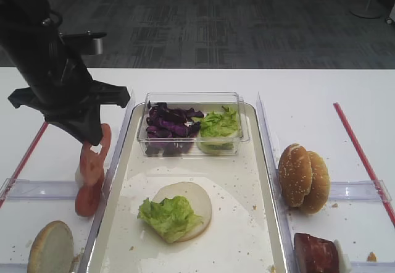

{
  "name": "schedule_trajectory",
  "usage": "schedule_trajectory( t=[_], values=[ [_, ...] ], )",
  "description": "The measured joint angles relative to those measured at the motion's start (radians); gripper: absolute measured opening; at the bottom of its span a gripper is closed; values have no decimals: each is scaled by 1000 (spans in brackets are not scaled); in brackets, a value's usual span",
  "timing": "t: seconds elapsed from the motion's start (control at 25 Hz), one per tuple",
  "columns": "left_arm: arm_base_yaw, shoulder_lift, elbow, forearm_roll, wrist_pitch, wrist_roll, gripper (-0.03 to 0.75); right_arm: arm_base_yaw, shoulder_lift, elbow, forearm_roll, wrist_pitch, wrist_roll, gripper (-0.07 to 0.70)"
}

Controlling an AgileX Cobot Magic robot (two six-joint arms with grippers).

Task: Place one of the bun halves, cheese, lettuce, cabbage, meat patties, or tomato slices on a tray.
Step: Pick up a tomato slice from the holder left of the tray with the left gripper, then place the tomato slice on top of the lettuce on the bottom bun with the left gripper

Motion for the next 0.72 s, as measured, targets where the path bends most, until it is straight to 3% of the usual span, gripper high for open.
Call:
schedule_trajectory(
  t=[0.24, 0.4, 0.56, 0.72],
  values=[
    [0, -4, -8, 0, 11, 5, 53, 0, 0, 0, 0, 0, 0, 36],
    [0, -4, -8, -32, 43, 70, 53, 0, 0, 0, 0, 0, 0, 36],
    [0, -4, -8, -161, 90, 178, 53, 0, 0, 0, 0, 0, 0, 36],
    [0, -4, -8, -317, 103, 300, 52, 0, 0, 0, 0, 0, 2, 36]
  ],
)
